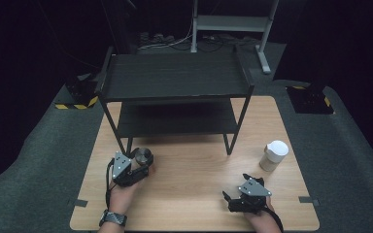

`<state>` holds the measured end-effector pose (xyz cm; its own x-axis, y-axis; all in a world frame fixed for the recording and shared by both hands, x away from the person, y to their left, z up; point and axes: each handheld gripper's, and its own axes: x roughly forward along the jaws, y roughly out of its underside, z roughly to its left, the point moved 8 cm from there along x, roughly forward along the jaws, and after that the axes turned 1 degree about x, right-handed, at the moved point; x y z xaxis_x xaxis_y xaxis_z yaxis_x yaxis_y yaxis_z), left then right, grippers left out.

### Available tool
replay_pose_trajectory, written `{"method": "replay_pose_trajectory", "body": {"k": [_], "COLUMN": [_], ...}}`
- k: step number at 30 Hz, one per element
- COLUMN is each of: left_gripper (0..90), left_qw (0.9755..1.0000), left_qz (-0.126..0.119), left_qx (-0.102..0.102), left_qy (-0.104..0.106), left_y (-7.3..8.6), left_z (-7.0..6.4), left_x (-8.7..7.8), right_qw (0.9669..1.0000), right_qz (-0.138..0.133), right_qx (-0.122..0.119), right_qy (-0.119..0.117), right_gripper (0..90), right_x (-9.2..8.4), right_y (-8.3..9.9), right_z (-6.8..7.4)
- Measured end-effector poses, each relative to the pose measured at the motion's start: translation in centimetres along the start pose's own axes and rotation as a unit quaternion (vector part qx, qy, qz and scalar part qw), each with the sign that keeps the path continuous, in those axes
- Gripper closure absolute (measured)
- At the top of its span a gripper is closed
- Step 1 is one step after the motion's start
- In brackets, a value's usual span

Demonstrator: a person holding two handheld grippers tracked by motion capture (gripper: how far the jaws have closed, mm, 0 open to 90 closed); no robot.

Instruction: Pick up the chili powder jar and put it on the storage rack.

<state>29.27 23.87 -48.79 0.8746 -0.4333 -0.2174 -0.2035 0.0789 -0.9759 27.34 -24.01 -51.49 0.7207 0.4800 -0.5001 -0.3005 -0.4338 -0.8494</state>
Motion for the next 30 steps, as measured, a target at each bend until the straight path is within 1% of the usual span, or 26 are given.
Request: {"method": "replay_pose_trajectory", "body": {"k": [3, 6, 13, 17, 20, 25, 30], "left_gripper": [34.6, 34.6, 34.7, 34.7, 34.6, 34.6, 34.7], "left_qw": [1.0000, 1.0000, 0.9999, 0.9997, 0.9995, 0.9992, 0.9988], "left_qz": [-0.003, -0.008, -0.013, -0.019, -0.024, -0.032, -0.040], "left_qx": [0.003, 0.000, 0.009, 0.014, 0.021, 0.021, 0.026], "left_qy": [-0.001, 0.000, -0.002, 0.001, 0.002, 0.006, 0.008], "left_y": [-0.3, -0.6, -1.4, -1.8, -2.2, -2.9, -3.5], "left_z": [-0.1, -0.3, -0.7, -0.9, -1.2, -1.6, -1.9], "left_x": [-0.5, -1.0, -2.1, -2.8, -3.3, -4.1, -4.8], "right_qw": [1.0000, 1.0000, 1.0000, 1.0000, 1.0000, 1.0000, 1.0000], "right_qz": [0.000, 0.000, -0.001, -0.001, -0.001, -0.001, -0.001], "right_qx": [0.000, -0.001, 0.001, 0.002, 0.002, 0.002, 0.002], "right_qy": [0.000, 0.001, 0.000, 0.000, 0.000, 0.001, 0.001], "right_gripper": [1.0, 1.0, 0.9, 1.0, 1.0, 1.0, 0.9], "right_x": [0.0, 0.0, 0.0, 0.0, 0.0, 0.0, 0.0], "right_y": [0.0, 0.0, 0.0, 0.0, 0.0, 0.0, 0.0], "right_z": [0.0, 0.0, 0.0, -0.1, -0.1, 0.0, 0.0]}}
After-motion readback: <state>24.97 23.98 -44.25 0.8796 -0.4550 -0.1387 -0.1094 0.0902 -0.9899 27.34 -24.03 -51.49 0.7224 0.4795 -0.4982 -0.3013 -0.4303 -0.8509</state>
